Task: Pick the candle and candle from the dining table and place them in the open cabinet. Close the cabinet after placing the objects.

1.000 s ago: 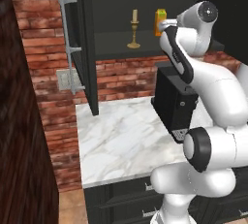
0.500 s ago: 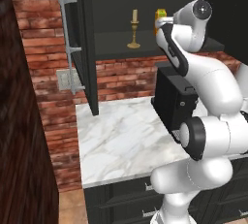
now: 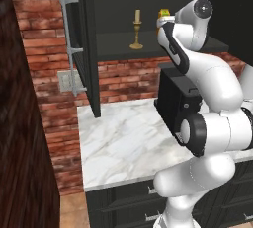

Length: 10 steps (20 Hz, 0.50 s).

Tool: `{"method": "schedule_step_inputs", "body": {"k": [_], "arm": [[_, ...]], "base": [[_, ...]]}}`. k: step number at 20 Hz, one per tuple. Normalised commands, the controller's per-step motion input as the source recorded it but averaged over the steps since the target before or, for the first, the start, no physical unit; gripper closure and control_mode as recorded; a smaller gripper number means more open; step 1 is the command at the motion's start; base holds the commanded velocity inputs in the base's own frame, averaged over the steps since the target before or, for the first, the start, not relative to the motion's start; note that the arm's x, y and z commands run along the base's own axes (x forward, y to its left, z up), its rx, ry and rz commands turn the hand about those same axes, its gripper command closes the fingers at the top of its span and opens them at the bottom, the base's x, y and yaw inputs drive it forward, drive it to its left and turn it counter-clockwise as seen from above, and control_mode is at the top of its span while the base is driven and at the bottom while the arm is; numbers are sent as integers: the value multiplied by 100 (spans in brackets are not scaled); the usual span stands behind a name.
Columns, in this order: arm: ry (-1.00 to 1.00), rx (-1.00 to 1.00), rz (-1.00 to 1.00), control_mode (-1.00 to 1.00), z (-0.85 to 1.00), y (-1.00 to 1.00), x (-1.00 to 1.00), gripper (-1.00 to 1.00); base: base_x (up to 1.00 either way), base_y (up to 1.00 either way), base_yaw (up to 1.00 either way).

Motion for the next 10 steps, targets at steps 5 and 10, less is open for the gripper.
{"method": "schedule_step_inputs", "body": {"k": [5, 10], "arm": [[0, 0, 0, -100, 0, 0, 0, -100], [0, 0, 0, -100, 0, 0, 0, -100]], "base": [[0, 0, 0], [0, 0, 0]]}}
